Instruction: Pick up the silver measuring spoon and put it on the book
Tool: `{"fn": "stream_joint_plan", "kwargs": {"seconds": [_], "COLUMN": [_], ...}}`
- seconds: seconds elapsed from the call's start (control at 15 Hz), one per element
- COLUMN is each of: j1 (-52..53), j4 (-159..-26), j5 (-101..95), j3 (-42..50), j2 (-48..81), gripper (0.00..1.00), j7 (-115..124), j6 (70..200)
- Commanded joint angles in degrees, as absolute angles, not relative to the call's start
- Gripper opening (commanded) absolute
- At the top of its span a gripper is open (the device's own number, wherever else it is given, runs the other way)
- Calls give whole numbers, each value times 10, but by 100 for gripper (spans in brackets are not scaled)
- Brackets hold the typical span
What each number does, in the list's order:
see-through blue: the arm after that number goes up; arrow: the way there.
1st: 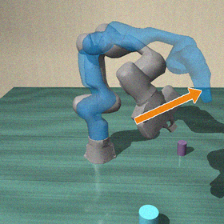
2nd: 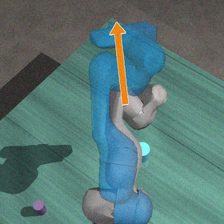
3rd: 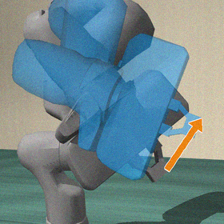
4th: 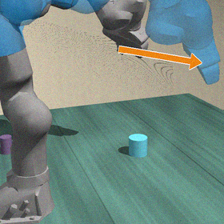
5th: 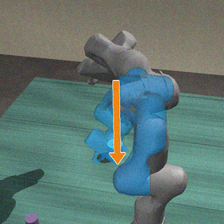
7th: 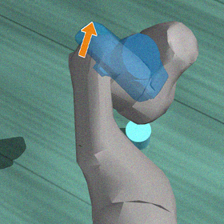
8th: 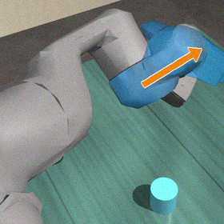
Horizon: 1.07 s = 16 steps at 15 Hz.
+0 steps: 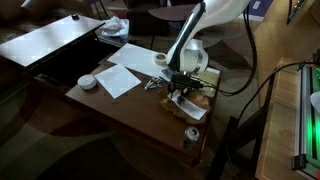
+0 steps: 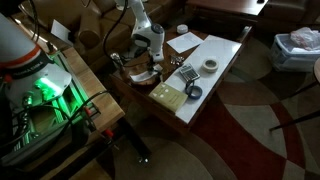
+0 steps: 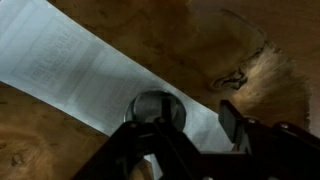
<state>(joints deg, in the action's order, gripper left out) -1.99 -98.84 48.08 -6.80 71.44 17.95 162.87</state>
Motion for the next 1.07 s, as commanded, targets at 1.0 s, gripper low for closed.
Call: {"fn": "stream_joint_plan", "kwargs": {"seconds": [1.0], "j1": [-1], "j4": [-1119], "j5": [510], "j3": [-100], "j2": [571], "gripper": [1], "j7": [95], "j6": [1853]}}
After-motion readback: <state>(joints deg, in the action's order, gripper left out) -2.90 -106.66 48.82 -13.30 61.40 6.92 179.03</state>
